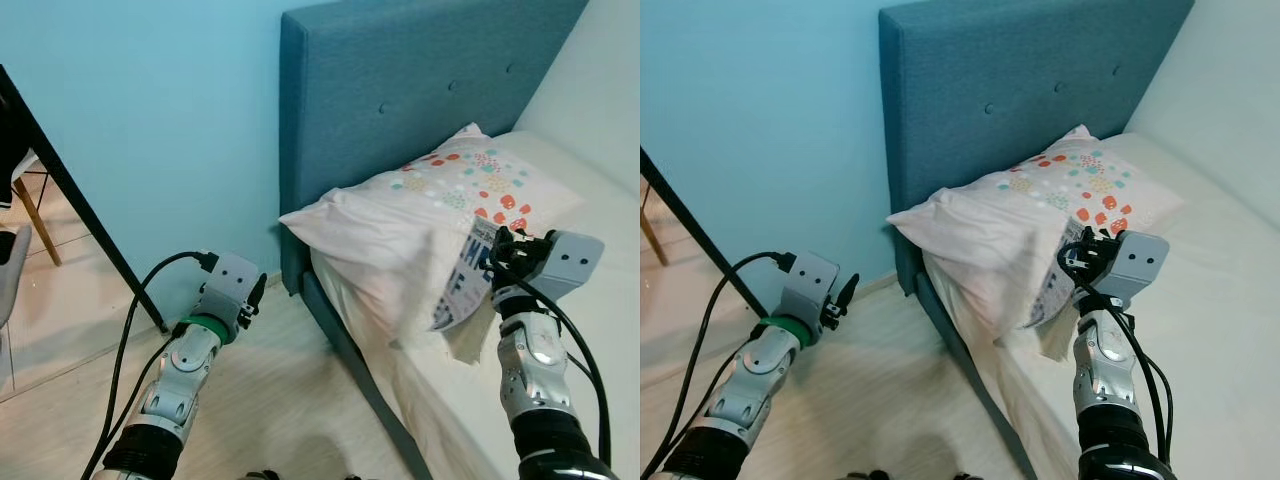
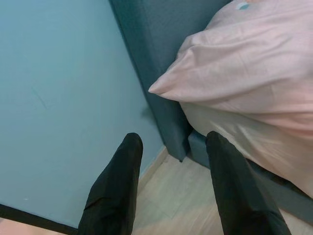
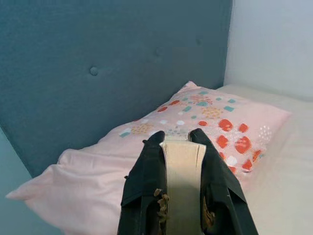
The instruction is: Clean up the room
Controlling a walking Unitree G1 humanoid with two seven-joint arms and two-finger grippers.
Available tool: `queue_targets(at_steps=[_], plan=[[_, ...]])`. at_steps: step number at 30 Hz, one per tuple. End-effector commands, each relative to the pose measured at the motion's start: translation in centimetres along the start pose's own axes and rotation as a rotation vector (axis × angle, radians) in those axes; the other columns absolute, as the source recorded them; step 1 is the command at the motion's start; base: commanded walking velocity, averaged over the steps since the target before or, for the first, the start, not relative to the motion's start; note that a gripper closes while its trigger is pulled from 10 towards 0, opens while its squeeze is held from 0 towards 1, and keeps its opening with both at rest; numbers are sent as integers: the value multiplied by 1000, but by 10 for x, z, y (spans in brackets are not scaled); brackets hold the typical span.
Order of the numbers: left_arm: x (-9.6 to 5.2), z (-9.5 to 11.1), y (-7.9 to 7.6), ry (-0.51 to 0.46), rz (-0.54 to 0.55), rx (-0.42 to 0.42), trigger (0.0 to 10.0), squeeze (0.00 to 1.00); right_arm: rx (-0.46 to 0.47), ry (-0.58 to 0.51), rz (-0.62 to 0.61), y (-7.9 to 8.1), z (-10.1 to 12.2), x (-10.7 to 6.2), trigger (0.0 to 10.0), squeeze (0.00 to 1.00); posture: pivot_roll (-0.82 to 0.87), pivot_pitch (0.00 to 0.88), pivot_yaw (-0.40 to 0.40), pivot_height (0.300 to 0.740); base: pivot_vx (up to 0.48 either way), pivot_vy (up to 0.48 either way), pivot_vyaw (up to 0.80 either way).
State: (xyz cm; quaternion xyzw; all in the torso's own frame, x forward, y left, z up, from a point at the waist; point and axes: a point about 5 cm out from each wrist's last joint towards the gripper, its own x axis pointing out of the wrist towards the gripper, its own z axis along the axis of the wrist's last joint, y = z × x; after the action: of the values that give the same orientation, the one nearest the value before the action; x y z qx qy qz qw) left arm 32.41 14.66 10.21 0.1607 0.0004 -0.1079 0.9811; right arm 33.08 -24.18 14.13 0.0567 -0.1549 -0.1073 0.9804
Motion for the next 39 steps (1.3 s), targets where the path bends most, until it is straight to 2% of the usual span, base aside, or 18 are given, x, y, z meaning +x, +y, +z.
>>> queue_targets(at_steps=[1, 25, 32, 36, 39], plan=[[-4, -7, -9, 28, -34, -9, 10000, 0, 14, 9, -46, -10, -3, -4, 10000, 0, 10, 88, 29, 740, 0, 0, 0], [-5, -8, -7, 33, -36, -11, 10000, 0, 8, 9, -61, -11, -4, -3, 10000, 0, 13, 93, 34, 645, 0, 0, 0], [-6, -8, -7, 35, -39, -10, 10000, 0, 24, -22, -53, -11, 4, 3, 10000, 0, 13, 93, 34, 610, 0, 0, 0], [-7, -8, -6, 35, -40, -8, 10000, 0, 63, -34, -54, -13, 9, 8, 10000, 0, 23, 108, 41, 595, 0, 0, 0], [-9, -9, -5, 39, -42, -3, 10000, 0, 164, -35, -29, -10, 14, 19, 10000, 0, 27, 116, 43, 580, 0, 0, 0]])
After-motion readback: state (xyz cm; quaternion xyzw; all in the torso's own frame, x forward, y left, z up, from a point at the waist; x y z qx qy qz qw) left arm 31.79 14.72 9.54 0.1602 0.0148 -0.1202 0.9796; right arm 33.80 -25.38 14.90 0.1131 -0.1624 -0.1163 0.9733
